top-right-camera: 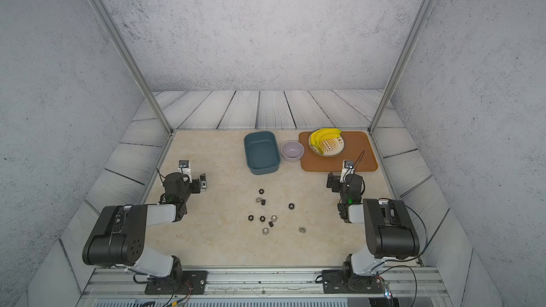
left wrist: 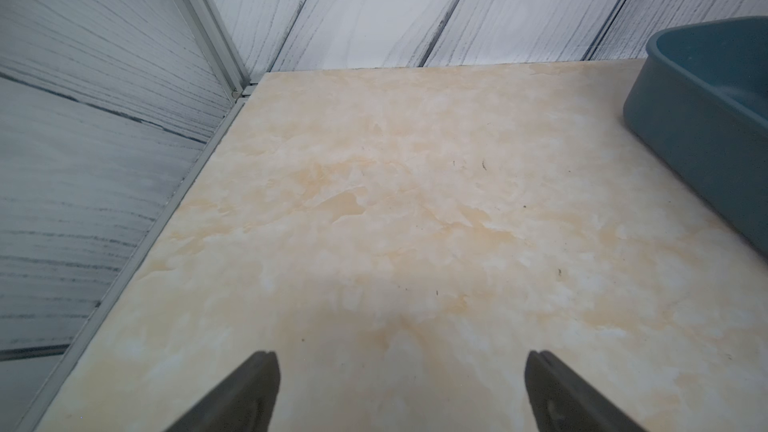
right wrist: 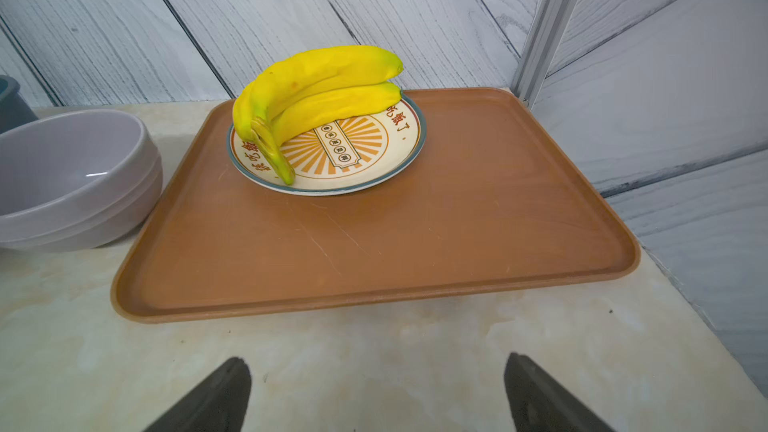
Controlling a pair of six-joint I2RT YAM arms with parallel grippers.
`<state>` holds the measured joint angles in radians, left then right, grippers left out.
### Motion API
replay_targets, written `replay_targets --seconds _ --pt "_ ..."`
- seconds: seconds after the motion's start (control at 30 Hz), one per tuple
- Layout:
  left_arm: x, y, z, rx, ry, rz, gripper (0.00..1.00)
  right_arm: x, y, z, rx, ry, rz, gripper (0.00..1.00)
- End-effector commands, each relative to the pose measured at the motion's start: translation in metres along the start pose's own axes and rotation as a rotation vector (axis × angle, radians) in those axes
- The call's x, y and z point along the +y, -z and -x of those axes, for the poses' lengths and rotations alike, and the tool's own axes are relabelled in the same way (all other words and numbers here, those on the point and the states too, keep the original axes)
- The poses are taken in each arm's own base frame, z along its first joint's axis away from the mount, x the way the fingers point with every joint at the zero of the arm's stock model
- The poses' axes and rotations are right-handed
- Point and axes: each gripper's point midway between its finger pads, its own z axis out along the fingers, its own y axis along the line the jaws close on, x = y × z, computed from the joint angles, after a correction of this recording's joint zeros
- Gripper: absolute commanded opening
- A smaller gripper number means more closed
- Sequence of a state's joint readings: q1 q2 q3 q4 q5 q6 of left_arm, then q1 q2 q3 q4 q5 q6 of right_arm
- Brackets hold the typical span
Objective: Put the nuts on the desktop into the storage box
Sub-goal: Move the storage box to the center of the board.
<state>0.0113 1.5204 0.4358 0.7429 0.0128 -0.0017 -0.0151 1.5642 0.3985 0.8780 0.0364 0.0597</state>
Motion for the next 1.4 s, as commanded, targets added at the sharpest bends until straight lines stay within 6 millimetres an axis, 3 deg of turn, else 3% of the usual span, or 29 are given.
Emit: replay_targets --seconds 0.0,0.7,0.93,1.13,1.37 --pt "0.002 -0.003 0.004 -0.003 0.014 -0.004 0.98 0.0 -0.002 0.004 -0.005 0.001 -0.005 0.99" --pt "0.0 -0.003 0.004 -0.006 0.014 -0.038 0.98 -0.001 0.0 0.005 -0.018 -0.021 -0.006 0.99" --pt "-0.002 -0.002 0.004 -0.009 0.011 -0.05 0.98 -0.012 0.011 0.011 -0.068 -0.057 -0.049 0.99" --pt "-0.004 0.005 0.013 -0.031 0.001 -0.062 0.98 -0.021 0.035 0.03 -0.075 -0.066 -0.092 0.99" --pt "-0.011 0.027 0.033 -0.016 -0.066 -0.049 0.99 -0.016 0.089 0.081 -0.167 -0.132 -0.051 0.99"
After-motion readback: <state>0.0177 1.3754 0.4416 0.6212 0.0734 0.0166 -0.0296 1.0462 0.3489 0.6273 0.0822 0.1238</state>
